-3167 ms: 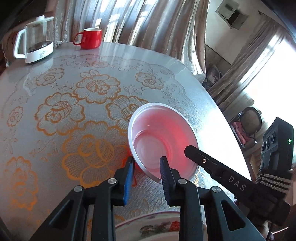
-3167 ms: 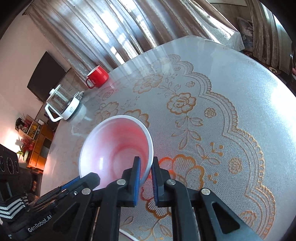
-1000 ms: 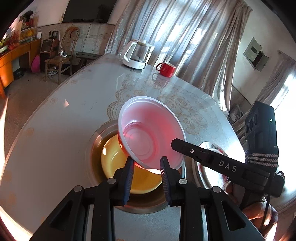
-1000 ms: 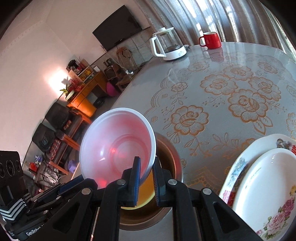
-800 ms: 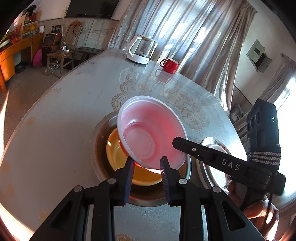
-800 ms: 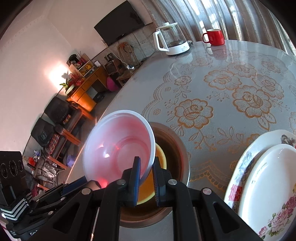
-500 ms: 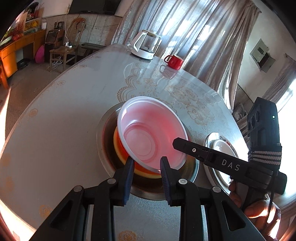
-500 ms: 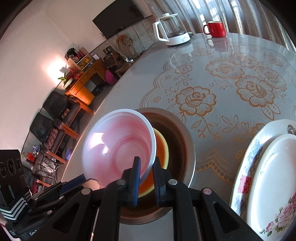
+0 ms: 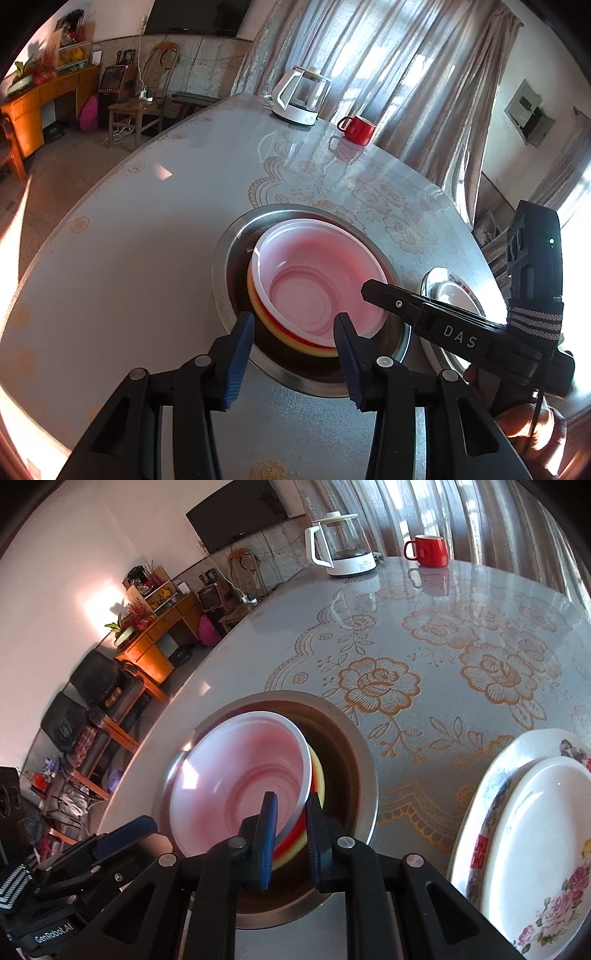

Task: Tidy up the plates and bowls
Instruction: 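Lower the red bowl into the yellow bowl and open the right tool, then shift the right tool onto the steel basin's rim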

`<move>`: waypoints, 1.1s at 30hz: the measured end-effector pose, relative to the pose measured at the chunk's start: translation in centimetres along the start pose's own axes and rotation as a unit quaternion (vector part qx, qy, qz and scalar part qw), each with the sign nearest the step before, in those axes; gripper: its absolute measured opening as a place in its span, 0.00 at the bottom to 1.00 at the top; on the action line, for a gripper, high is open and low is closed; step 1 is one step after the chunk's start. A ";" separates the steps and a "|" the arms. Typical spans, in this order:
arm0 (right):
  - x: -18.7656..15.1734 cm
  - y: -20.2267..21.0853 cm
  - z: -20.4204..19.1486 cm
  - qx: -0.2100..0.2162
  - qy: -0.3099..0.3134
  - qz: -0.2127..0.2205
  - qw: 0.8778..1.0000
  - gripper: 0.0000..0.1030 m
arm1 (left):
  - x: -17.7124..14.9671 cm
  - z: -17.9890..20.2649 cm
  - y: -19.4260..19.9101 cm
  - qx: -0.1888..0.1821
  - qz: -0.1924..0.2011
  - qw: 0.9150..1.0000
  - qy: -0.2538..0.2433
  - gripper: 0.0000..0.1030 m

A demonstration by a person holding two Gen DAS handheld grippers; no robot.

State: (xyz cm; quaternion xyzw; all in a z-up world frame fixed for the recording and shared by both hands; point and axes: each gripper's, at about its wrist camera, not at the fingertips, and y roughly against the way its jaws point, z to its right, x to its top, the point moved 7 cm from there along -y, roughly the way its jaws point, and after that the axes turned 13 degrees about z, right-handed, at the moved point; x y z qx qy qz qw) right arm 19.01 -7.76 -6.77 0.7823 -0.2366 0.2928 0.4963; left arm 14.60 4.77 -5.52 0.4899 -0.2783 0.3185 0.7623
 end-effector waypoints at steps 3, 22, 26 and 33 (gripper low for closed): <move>-0.1 0.1 0.1 -0.005 0.004 0.002 1.000 0.14 | -0.2 0.1 -0.3 0.000 -0.003 1.000 -0.003 0.36; -0.1 0.1 -0.2 -0.033 0.055 0.019 0.998 0.19 | -0.8 1.0 -1.4 0.000 -0.012 1.000 -0.022 0.36; -0.2 0.1 0.1 -0.037 0.050 0.019 0.998 0.19 | -0.7 0.9 -1.2 0.008 -0.007 1.000 -0.028 0.36; -0.3 0.4 0.3 -0.039 0.043 0.021 0.998 0.19 | -0.8 1.0 -1.0 0.014 -0.002 0.999 -0.036 0.37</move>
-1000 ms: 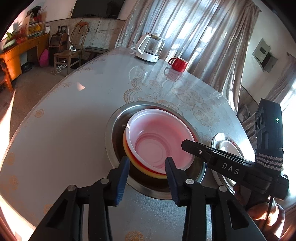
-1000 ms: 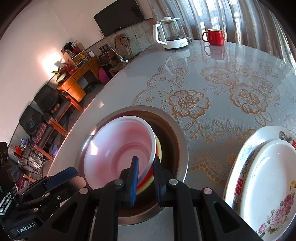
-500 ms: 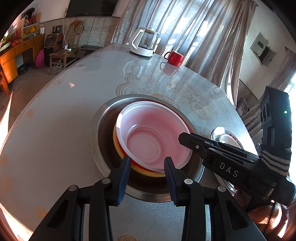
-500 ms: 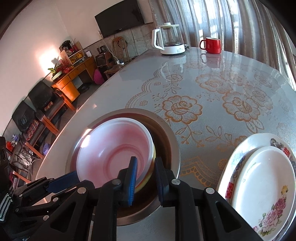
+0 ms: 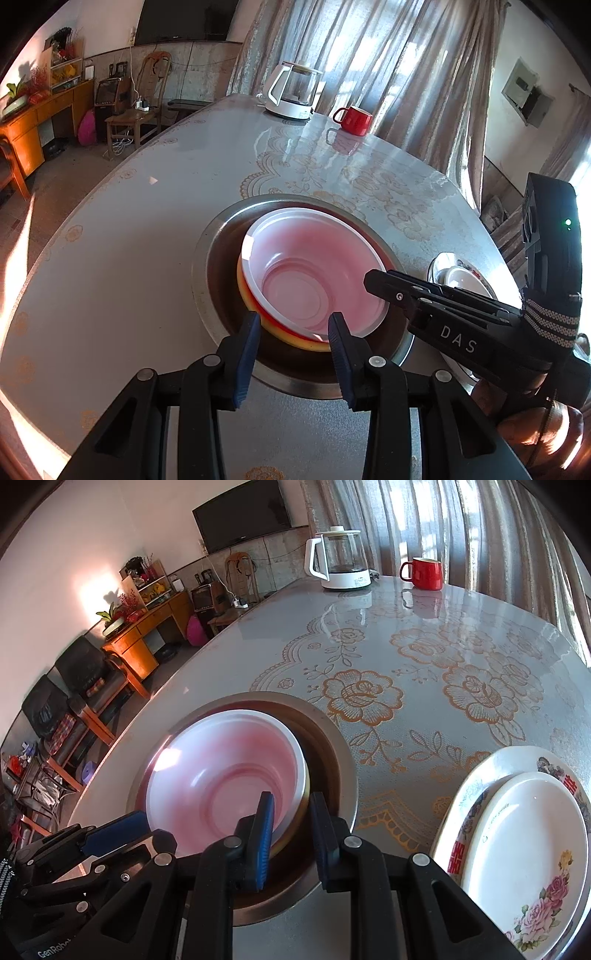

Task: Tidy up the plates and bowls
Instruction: 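Shift the right tool onto the steel basin's rim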

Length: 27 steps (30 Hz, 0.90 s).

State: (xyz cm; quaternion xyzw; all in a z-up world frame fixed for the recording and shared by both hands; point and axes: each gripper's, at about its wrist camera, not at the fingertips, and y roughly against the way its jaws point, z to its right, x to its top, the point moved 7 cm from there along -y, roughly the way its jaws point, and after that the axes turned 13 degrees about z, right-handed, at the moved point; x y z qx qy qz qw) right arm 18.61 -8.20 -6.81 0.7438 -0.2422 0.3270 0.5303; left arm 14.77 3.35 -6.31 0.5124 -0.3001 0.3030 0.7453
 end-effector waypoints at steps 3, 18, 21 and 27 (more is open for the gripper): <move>-0.1 0.1 0.0 0.001 -0.001 0.000 1.000 0.19 | -0.1 0.0 0.2 0.000 0.002 1.000 0.000 0.37; 0.0 1.4 0.3 0.015 -0.022 0.017 1.000 0.24 | 0.1 -0.4 1.2 0.002 0.012 1.000 0.005 0.40; 0.0 1.8 0.5 0.017 -0.029 0.022 0.999 0.24 | 0.0 -0.6 1.5 0.004 0.014 1.000 0.006 0.41; 0.1 2.5 1.3 0.019 -0.047 0.031 0.998 0.26 | 0.0 -1.1 2.1 0.005 0.017 1.000 0.016 0.43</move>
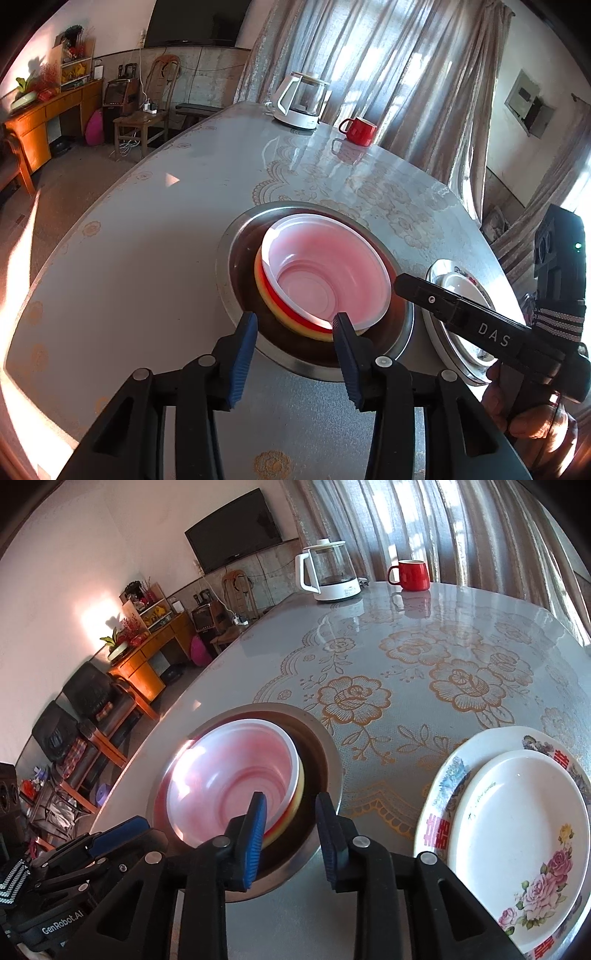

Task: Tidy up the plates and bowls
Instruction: 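Shift the right tool onto the steel basin's rim, then grasp the steel basin rim with the right tool while the left tool grasps the opposite rim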

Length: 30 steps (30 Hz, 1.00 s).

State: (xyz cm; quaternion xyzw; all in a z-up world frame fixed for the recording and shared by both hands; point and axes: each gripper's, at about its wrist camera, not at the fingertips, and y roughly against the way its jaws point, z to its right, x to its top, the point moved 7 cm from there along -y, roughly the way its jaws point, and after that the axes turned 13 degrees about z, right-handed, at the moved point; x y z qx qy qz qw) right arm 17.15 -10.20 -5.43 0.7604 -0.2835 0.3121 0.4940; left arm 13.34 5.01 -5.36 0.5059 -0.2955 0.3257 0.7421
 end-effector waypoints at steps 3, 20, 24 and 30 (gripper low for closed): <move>0.1 0.4 0.4 0.002 -0.012 0.005 1.000 0.26 | 0.2 -0.6 0.3 0.002 0.003 1.000 0.011 0.45; -0.6 -0.8 2.4 -0.010 -0.035 -0.012 0.999 0.25 | 1.2 -5.1 -0.7 0.042 0.007 0.999 0.033 0.39; -0.8 -1.4 2.5 -0.007 -0.036 -0.021 0.999 0.25 | 1.2 -4.9 -1.9 0.044 -0.003 0.999 0.021 0.35; -1.2 -2.2 2.2 0.001 -0.035 -0.035 0.999 0.25 | 0.8 -5.0 -3.6 0.038 -0.019 0.999 0.015 0.33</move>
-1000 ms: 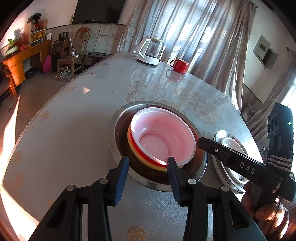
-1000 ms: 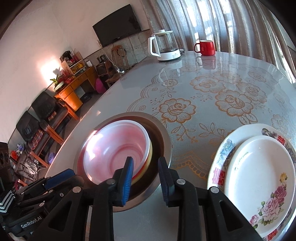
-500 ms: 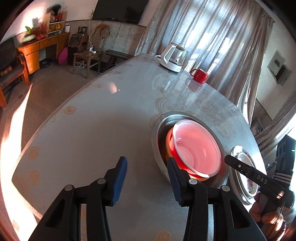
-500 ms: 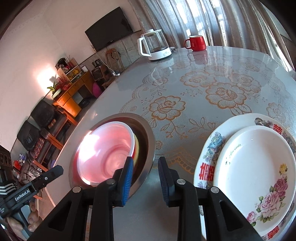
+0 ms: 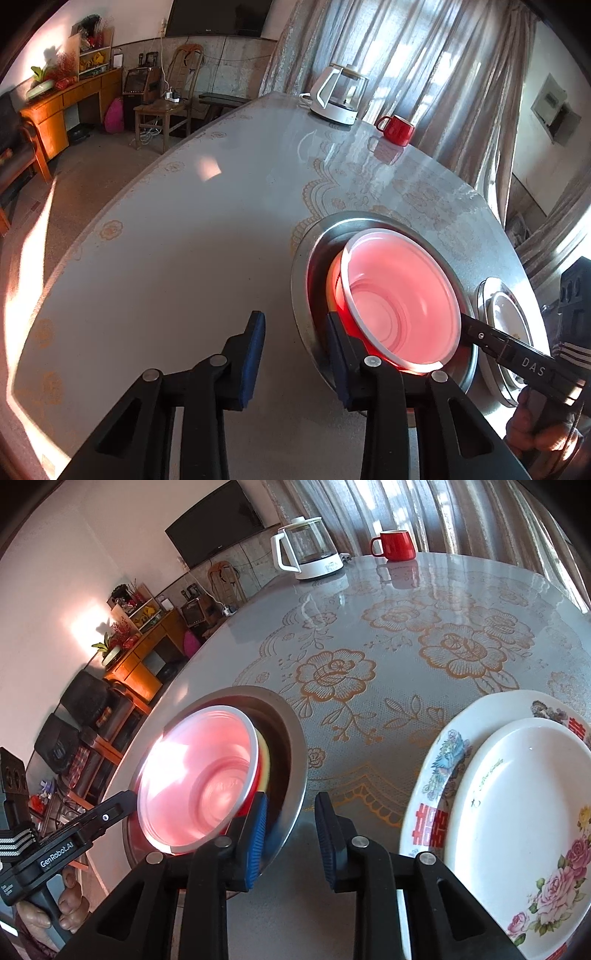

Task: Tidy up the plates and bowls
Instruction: 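Grasp the steel basin rim with the right tool while the left tool grasps the opposite rim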

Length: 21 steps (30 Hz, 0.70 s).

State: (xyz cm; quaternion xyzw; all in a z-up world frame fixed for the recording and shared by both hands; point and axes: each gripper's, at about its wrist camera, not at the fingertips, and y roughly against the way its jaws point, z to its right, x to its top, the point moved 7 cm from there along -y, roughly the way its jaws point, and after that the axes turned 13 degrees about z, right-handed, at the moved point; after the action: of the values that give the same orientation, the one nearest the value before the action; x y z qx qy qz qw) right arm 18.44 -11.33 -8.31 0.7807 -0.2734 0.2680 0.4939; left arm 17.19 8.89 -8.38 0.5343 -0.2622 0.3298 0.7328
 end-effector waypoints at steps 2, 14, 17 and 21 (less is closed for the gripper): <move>-0.1 -0.1 -0.2 -0.001 0.003 -0.001 1.000 0.25 | 0.0 -0.1 -0.3 -0.003 0.000 1.000 0.002 0.32; 0.0 -0.5 -0.8 -0.003 0.031 0.002 1.000 0.17 | 0.0 0.5 -0.1 -0.052 0.013 0.999 0.000 0.16; 0.0 -0.4 -0.8 -0.001 0.028 0.000 1.000 0.17 | -0.2 0.8 0.2 -0.061 0.017 0.998 -0.001 0.16; -0.1 -0.3 -0.7 0.000 0.024 -0.002 1.000 0.17 | -0.2 1.2 0.5 -0.057 0.022 0.998 -0.010 0.17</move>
State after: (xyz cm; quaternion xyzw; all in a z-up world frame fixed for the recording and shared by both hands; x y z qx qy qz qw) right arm 18.45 -10.55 -8.35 0.7748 -0.2593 0.2860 0.5007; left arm 16.66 7.82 -7.92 0.4893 -0.2997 0.3249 0.7518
